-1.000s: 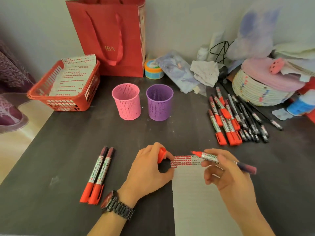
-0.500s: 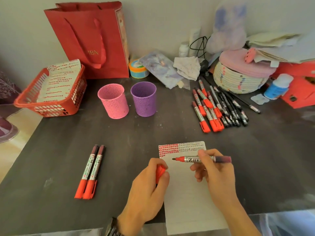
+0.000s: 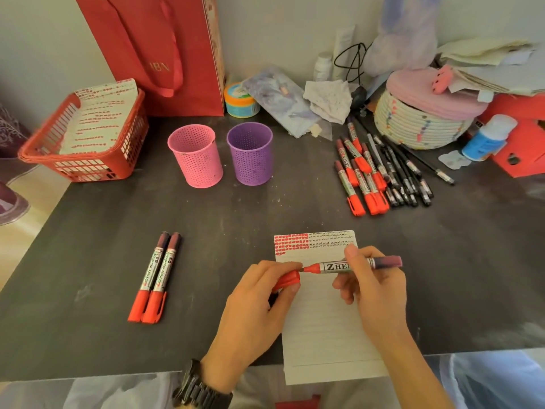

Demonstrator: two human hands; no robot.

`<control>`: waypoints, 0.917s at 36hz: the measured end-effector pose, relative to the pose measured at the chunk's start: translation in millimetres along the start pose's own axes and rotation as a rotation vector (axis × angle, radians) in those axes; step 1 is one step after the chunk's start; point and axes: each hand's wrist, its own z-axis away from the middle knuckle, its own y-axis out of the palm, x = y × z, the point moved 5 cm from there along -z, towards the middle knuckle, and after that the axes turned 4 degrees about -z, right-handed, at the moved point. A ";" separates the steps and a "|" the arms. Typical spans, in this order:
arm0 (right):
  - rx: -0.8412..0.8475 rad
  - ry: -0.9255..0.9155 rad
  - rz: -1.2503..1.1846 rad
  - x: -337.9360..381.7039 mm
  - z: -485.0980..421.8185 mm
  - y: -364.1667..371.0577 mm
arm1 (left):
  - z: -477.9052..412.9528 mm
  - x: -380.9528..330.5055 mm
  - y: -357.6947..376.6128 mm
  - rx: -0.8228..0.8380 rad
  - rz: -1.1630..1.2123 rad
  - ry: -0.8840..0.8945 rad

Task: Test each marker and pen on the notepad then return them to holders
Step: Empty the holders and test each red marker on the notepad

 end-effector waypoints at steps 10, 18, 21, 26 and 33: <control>0.078 -0.035 0.137 4.7 3.8 5.7 | 0.6 -1.4 -1.1 -0.016 0.010 0.030; 0.143 -0.044 0.252 5.2 3.0 10.2 | 0.6 -6.6 -3.4 -0.012 0.046 0.054; 0.169 -0.047 0.249 5.6 2.9 10.5 | -0.5 -8.2 -5.1 -0.019 0.073 0.056; 0.193 -0.042 0.248 8.9 2.3 10.9 | -2.8 -9.0 -8.5 -0.017 0.099 0.045; 0.238 -0.005 0.212 12.4 3.5 11.5 | -5.6 -12.6 -9.8 0.060 0.134 -0.002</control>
